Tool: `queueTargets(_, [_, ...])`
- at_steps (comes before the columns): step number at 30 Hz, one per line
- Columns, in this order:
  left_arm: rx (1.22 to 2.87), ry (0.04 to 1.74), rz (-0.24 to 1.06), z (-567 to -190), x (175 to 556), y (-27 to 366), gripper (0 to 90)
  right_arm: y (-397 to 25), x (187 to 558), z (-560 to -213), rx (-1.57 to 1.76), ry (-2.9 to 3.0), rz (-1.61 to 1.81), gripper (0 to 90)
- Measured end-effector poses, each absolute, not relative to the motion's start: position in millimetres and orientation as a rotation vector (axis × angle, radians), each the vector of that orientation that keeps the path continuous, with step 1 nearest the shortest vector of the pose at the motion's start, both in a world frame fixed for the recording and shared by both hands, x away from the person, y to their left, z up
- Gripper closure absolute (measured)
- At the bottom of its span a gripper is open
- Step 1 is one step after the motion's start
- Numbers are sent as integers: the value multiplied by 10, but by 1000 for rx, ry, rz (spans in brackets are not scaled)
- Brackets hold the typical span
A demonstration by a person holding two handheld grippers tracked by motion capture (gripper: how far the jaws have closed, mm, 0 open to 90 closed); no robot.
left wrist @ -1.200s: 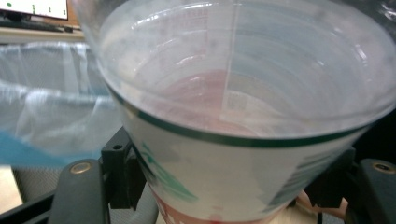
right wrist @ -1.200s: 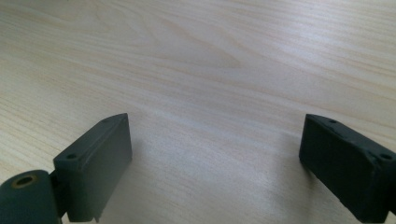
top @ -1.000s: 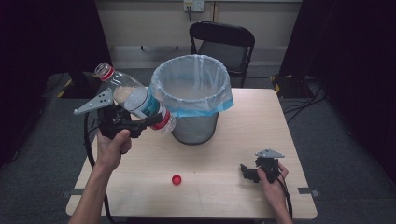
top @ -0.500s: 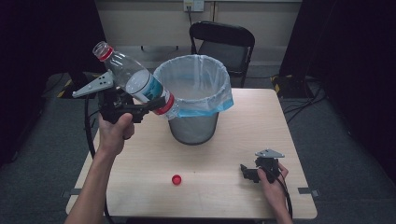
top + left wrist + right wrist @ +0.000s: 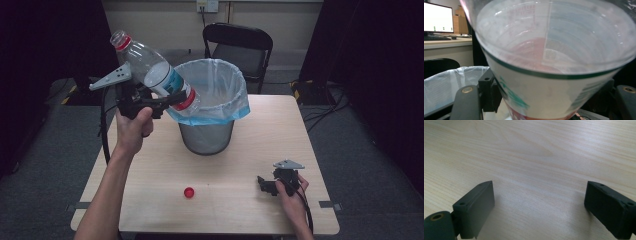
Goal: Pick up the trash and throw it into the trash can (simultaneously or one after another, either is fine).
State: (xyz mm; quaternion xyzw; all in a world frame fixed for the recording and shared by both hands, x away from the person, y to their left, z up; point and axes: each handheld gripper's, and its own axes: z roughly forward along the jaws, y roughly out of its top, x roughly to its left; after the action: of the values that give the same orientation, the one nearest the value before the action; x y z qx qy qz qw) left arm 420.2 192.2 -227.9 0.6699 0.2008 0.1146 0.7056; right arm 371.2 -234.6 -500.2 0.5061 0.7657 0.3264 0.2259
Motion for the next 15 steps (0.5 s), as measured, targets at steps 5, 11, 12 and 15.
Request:
queueTargets(5, [1498,449,267,-2247,4294,1850,286,-2347,3713,-5002,1394,2111,900,86])
queueTargets(11, [1505,473,322,-2220,4420,1803,286,-2347,3713,-5002,1393,2111,900,86])
queueTargets(12, [1508,483,325,-2217,4445,1792,286,-2347,3713,-5002,1393,2111,900,86])
queueTargets(15, [1516,494,339,-2218,4508,1776,286,-2348,3712,-5002,1392,2113,900,86])
